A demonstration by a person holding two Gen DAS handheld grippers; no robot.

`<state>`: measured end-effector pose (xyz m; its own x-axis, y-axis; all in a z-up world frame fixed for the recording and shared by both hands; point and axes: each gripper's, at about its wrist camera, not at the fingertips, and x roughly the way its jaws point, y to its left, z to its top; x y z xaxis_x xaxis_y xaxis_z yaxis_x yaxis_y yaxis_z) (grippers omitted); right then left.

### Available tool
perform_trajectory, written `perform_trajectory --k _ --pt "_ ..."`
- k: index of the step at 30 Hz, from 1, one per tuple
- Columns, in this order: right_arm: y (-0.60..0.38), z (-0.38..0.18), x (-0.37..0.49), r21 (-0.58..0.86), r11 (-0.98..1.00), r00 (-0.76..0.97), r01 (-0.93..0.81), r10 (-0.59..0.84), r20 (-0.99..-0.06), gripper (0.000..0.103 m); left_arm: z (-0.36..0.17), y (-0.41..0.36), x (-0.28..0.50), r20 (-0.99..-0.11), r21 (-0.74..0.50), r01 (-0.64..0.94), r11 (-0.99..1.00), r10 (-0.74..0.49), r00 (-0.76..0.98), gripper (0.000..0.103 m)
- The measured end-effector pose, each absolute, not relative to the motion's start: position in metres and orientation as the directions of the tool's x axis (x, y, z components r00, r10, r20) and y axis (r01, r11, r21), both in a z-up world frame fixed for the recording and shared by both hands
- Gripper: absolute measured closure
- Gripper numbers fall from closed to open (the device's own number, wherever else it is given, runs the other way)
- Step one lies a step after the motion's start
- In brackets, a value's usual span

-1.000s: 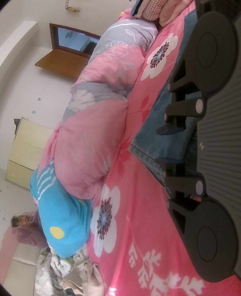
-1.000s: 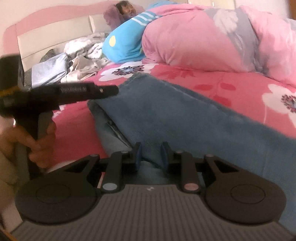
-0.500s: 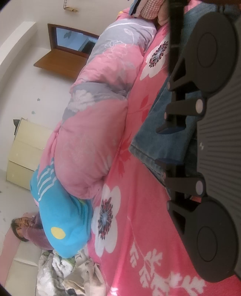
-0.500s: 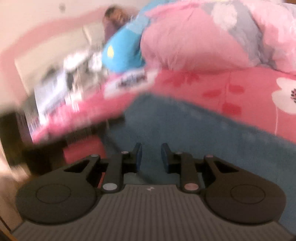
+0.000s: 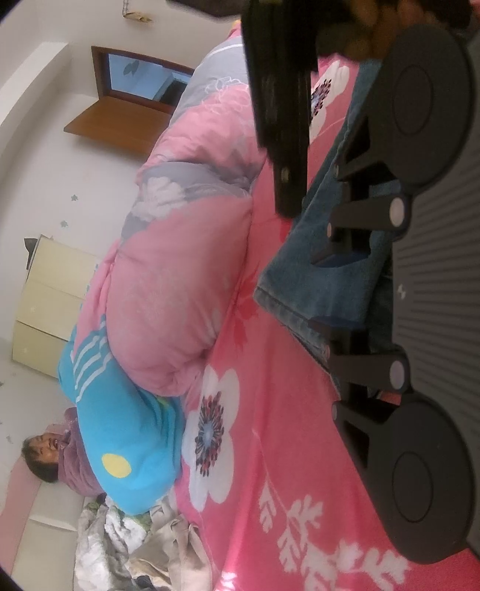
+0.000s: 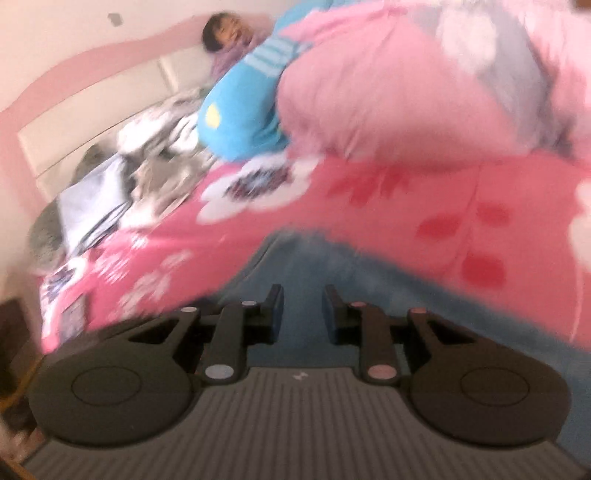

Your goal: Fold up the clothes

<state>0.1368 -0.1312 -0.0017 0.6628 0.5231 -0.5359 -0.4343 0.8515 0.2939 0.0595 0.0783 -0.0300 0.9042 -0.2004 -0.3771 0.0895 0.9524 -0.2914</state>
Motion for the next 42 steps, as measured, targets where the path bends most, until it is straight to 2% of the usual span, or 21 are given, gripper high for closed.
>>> perform_trajectory --k 2,4,5,7,10,13,16,23,27,29,33,37,40,42 --pt "-0.126 -0.010 0.152 0.307 0.856 0.663 -0.417 0.517 -0.541 0.080 -0.030 0.078 0.060 -0.378 -0.292 0.088 0.952 -0.199 0.904 0.072" --pt "-0.117 -0.034 0.167 0.322 0.863 0.597 -0.390 0.503 -0.625 0.080 -0.030 0.079 0.060 -0.378 -0.292 0.086 0.953 -0.198 0.904 0.072" --pt "-0.115 -0.039 0.169 0.320 0.866 0.592 -0.383 0.497 -0.634 0.080 -0.030 0.078 0.060 -0.378 -0.291 0.086 0.953 -0.197 0.904 0.072" --pt "-0.113 -0.027 0.170 0.316 0.870 0.597 -0.380 0.491 -0.634 0.080 -0.030 0.078 0.060 -0.378 -0.288 0.086 0.954 -0.196 0.905 0.072" --pt "-0.110 -0.011 0.174 0.353 0.846 0.623 -0.399 0.533 -0.573 0.080 -0.030 0.077 0.060 -0.378 -0.285 0.086 0.955 -0.194 0.905 0.072" --pt "-0.098 -0.018 0.188 0.369 0.837 0.609 -0.403 0.547 -0.575 0.080 -0.030 0.079 0.061 -0.377 -0.294 0.086 0.952 -0.198 0.905 0.072" --pt "-0.090 -0.039 0.199 0.343 0.856 0.593 -0.388 0.516 -0.618 0.083 -0.030 0.081 0.060 -0.376 -0.300 0.086 0.950 -0.200 0.905 0.072" --pt "-0.129 0.005 0.153 0.364 0.881 0.670 -0.303 0.469 -0.576 0.082 -0.030 0.080 0.061 -0.381 -0.298 0.085 0.951 -0.200 0.903 0.072" --pt "-0.150 -0.017 0.138 0.309 0.930 0.668 -0.200 0.360 -0.652 0.082 -0.030 0.079 0.061 -0.382 -0.298 0.086 0.951 -0.202 0.902 0.072" --pt "-0.156 -0.039 0.141 0.301 0.933 0.675 -0.199 0.353 -0.648 0.083 -0.030 0.079 0.060 -0.381 -0.296 0.087 0.951 -0.202 0.902 0.072" --pt "-0.159 -0.022 0.137 0.297 0.934 0.680 -0.197 0.349 -0.645 0.081 -0.031 0.080 0.060 -0.379 -0.300 0.088 0.950 -0.203 0.903 0.072" --pt "-0.180 0.001 0.105 0.255 0.945 0.739 -0.204 0.320 -0.593 0.080 -0.031 0.081 0.061 -0.381 -0.292 0.085 0.952 -0.198 0.903 0.072" --pt "-0.194 -0.021 0.103 0.184 0.970 0.729 -0.157 0.239 -0.641 0.080 -0.031 0.081 0.060 -0.380 -0.292 0.089 0.952 -0.201 0.903 0.072" --pt "-0.200 -0.025 0.097 0.185 0.970 0.734 -0.156 0.239 -0.635 0.080 -0.030 0.080 0.059 -0.378 -0.287 0.087 0.954 -0.196 0.905 0.072"
